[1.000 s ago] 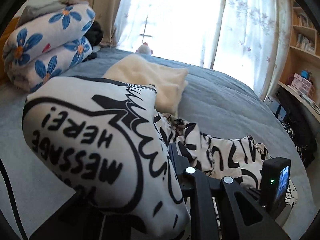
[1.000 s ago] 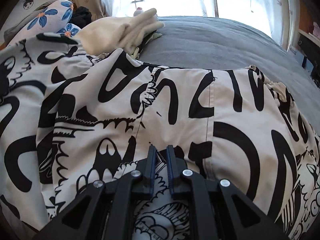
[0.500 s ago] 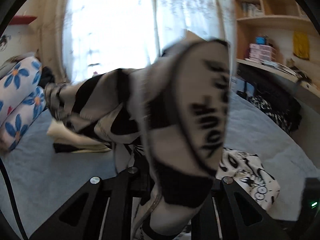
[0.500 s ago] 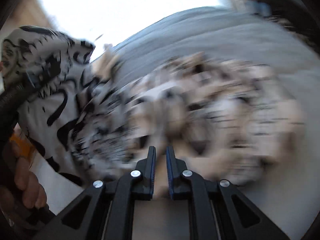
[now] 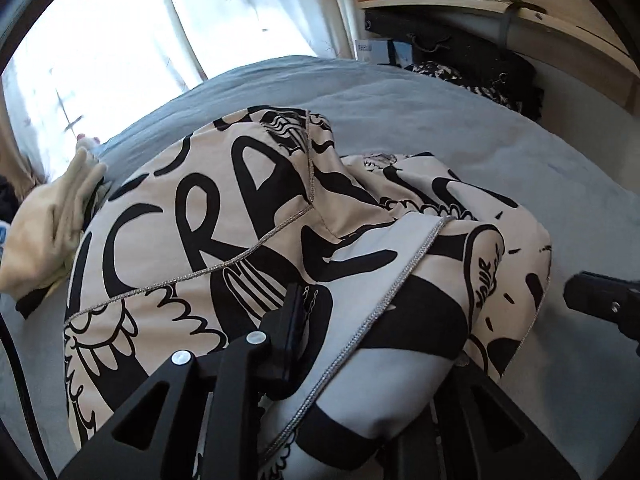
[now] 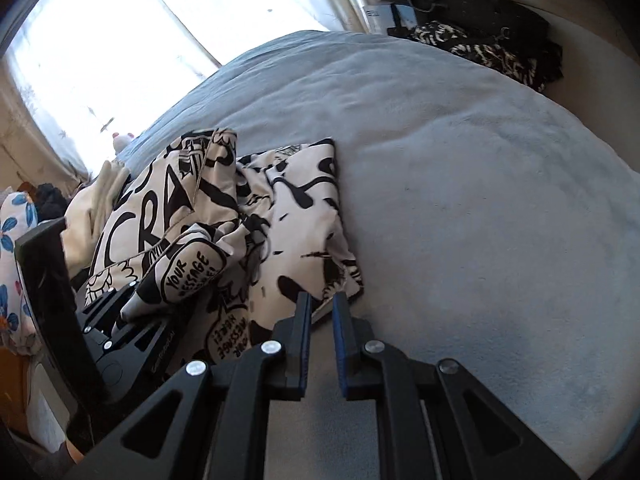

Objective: Fold large clothes
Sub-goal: 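Lay the folded end down and open the left tool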

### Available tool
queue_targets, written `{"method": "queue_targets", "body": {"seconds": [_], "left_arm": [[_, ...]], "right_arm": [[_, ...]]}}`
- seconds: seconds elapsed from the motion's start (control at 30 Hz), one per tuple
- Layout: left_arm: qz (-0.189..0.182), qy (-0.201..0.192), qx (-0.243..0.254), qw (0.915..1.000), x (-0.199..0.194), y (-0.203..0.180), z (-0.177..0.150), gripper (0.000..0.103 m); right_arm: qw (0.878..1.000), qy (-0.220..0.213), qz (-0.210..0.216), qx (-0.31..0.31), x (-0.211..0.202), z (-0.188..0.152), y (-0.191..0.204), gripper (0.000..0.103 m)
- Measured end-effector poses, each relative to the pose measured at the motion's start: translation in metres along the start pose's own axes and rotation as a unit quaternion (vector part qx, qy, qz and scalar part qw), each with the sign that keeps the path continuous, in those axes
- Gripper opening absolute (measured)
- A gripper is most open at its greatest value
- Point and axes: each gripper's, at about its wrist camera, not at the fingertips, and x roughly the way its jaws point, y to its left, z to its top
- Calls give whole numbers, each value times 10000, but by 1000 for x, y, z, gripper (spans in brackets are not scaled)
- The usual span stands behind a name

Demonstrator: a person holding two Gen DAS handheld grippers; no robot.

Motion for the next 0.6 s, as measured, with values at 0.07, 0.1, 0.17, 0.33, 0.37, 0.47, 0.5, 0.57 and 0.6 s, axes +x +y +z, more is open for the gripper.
{"method": "queue_targets", "body": {"seconds": [0.07,0.1,0.17,0.33,0.37,0.47,0.5,0.57,0.6], "left_arm": [[-188,56,6,9998,-7,6,0,24],[-298,146,-17,9994,-8,11,2,26],[-527,358,-103,9979,-17,20,2,31],[-571,530,131,9969,-30,17,3,43],[-550,540,307,9966,-32,11,-1,59],[-947,486,587,9926,-42,-7,-8,99],[-1034,408,633,9918,-47,-12,-10,99],[-1042,284,788,9910,-58,-23,-14,99],[-1038,240,833,9908,-63,-25,-16,99]], "right_arm": [[10000,-17,31,-44,2,5,0,11],[10000,-36,71,-61,0,8,2,11],[9998,-83,172,-50,-1,15,2,11],[9992,-242,293,-101,-12,30,12,22],[9990,-262,332,-108,-14,32,14,27],[9980,-248,556,-150,-18,37,21,30],[9977,-226,618,-185,-19,39,24,30],[9972,-199,683,-248,-20,41,30,30],[9968,-160,729,-274,-20,42,32,30]]}}
